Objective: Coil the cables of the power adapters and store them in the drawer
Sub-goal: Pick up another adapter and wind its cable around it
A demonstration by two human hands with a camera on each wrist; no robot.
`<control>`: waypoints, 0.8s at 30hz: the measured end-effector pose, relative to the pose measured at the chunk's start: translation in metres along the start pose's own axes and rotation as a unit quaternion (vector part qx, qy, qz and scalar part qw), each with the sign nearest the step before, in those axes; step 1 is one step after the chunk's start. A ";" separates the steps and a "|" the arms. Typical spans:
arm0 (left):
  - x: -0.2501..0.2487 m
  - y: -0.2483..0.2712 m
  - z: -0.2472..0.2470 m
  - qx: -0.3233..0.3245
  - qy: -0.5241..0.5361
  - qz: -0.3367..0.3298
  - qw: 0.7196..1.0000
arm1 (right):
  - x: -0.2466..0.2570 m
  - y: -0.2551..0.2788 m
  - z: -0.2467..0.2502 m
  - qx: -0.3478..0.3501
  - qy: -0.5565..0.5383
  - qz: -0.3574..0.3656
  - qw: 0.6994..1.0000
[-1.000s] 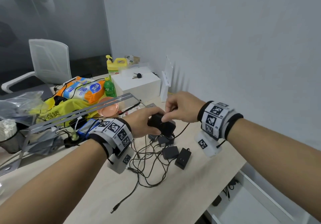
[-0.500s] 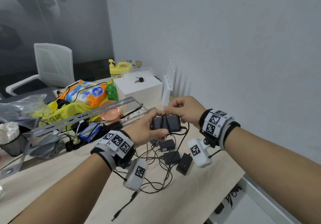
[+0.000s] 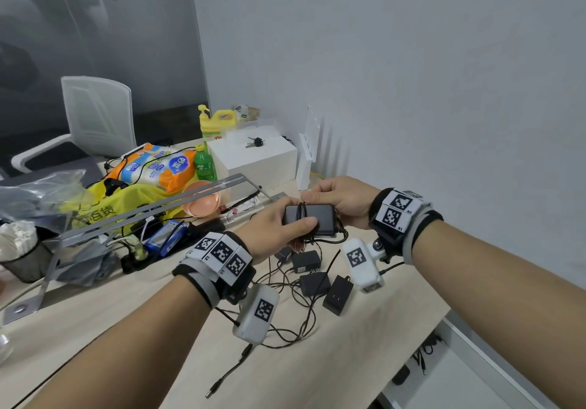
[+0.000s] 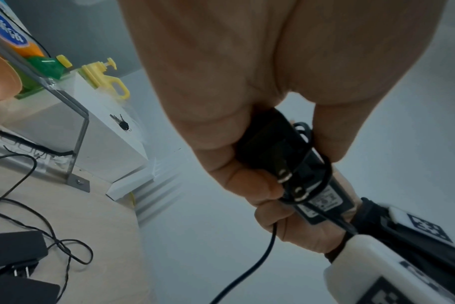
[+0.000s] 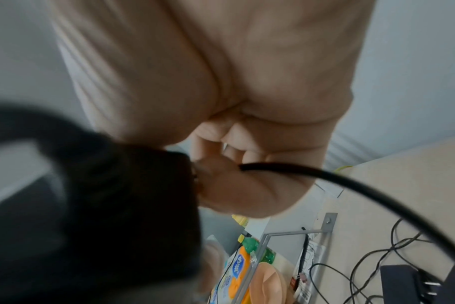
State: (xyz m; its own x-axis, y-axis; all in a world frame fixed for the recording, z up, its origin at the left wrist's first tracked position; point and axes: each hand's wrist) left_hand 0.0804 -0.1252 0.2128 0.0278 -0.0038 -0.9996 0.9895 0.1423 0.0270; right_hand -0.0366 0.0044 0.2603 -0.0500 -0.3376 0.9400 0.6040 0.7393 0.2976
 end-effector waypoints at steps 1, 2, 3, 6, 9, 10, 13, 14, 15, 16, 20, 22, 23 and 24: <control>0.001 -0.001 0.000 -0.002 0.011 0.006 1.000 | -0.001 0.000 0.000 -0.003 -0.002 0.003 1.000; 0.001 -0.001 0.000 0.000 0.023 0.009 1.000 | -0.003 0.000 -0.001 -0.006 -0.009 0.006 1.000; 0.000 -0.001 0.001 0.003 0.043 0.010 0.999 | -0.005 -0.001 -0.001 -0.006 -0.021 0.012 1.000; -0.001 0.002 0.005 0.008 0.144 0.015 0.989 | -0.014 -0.004 -0.002 -0.010 -0.079 0.016 0.997; -0.005 -0.002 0.009 -0.026 0.211 0.008 0.977 | -0.024 -0.005 -0.010 -0.044 -0.090 0.019 0.995; -0.005 -0.004 0.009 -0.048 0.222 0.003 0.974 | -0.027 -0.004 -0.016 -0.065 -0.079 0.021 0.995; -0.003 -0.011 0.012 -0.131 0.220 -0.005 0.967 | -0.032 -0.002 -0.034 -0.116 0.024 0.044 0.992; 0.000 -0.012 0.012 -0.153 0.223 -0.006 0.963 | -0.033 -0.002 -0.039 -0.120 0.078 0.052 0.988; 0.002 -0.014 0.013 -0.172 0.224 -0.009 0.959 | -0.034 -0.002 -0.043 -0.115 0.134 0.059 0.983; 0.006 -0.015 0.015 -0.194 0.213 -0.014 0.957 | -0.033 -0.001 -0.046 -0.107 0.187 0.065 0.974; 0.008 -0.015 0.028 -0.261 -0.047 -0.049 0.963 | -0.022 0.003 -0.047 -0.097 0.377 0.114 0.914; 0.004 -0.011 0.036 -0.223 -0.196 -0.094 0.950 | -0.011 0.004 -0.043 -0.093 0.435 0.119 0.888; 0.003 -0.010 0.039 -0.201 -0.246 -0.107 0.942 | -0.006 0.004 -0.041 -0.093 0.453 0.119 0.879; 0.001 -0.009 0.042 -0.181 -0.280 -0.114 0.936 | 0.001 0.004 -0.039 -0.098 0.469 0.123 0.869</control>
State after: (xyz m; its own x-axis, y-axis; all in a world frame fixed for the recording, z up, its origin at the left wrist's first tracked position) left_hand 0.0774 -0.1681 0.2116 -0.0071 -0.5791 -0.8152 0.8684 0.4006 -0.2921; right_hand -0.0036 -0.0154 0.2561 0.7144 -0.5785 0.3937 0.6338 0.7733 -0.0137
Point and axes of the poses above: each hand's wrist, its own y-axis away from the middle knuckle, its own z-axis out of the back of the hand, x = y × z, and after that the axes turned 2 degrees about -x, right-handed
